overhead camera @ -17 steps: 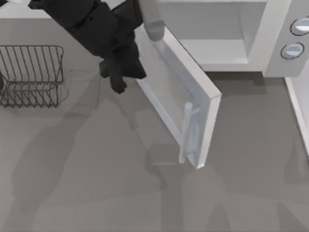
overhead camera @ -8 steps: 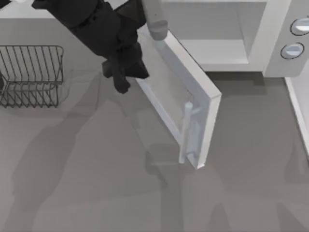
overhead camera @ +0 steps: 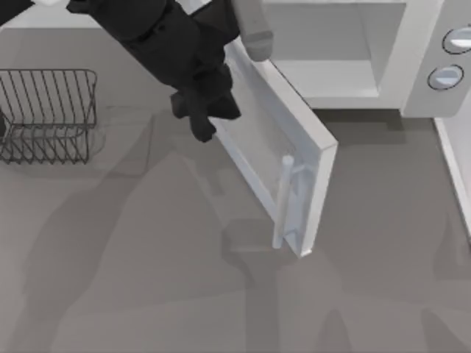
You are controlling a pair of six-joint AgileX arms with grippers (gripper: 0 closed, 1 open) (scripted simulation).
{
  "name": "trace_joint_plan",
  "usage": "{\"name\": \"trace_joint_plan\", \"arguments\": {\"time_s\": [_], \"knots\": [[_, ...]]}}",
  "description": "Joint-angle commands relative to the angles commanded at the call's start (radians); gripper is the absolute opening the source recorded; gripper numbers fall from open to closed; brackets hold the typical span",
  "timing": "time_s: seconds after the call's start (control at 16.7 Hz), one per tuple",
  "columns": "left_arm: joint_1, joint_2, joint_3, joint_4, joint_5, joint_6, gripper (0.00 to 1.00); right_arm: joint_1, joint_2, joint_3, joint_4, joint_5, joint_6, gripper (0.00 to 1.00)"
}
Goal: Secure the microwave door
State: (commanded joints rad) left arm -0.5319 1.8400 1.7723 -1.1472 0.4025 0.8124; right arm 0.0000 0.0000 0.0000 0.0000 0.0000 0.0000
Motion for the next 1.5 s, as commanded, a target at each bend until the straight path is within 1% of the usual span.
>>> {"name": "trace_joint_plan", "arguments": {"time_s": [0.18,0.48,0.72,1.08,1.32,1.5], "knots": [[0.002,-0.003,-0.002,0.0,0.001,-0.001,0.0,0.0,0.0,0.0,0.0,0.0,0.0,1.0],[-0.041,0.031,0.04,0.008,-0.015,-0.046,0.0,0.0,0.0,0.0,0.0,0.0,0.0,1.0],[-0.039,0.029,0.039,0.008,-0.014,-0.047,0.0,0.0,0.0,0.0,0.0,0.0,0.0,1.0],[-0.08,0.068,0.086,0.011,-0.029,-0.088,0.0,0.0,0.0,0.0,0.0,0.0,0.0,1.0],[-0.077,0.064,0.084,0.012,-0.029,-0.088,0.0,0.0,0.0,0.0,0.0,0.0,0.0,1.0],[-0.094,0.083,0.107,0.009,-0.034,-0.103,0.0,0.0,0.0,0.0,0.0,0.0,0.0,1.0]]}}
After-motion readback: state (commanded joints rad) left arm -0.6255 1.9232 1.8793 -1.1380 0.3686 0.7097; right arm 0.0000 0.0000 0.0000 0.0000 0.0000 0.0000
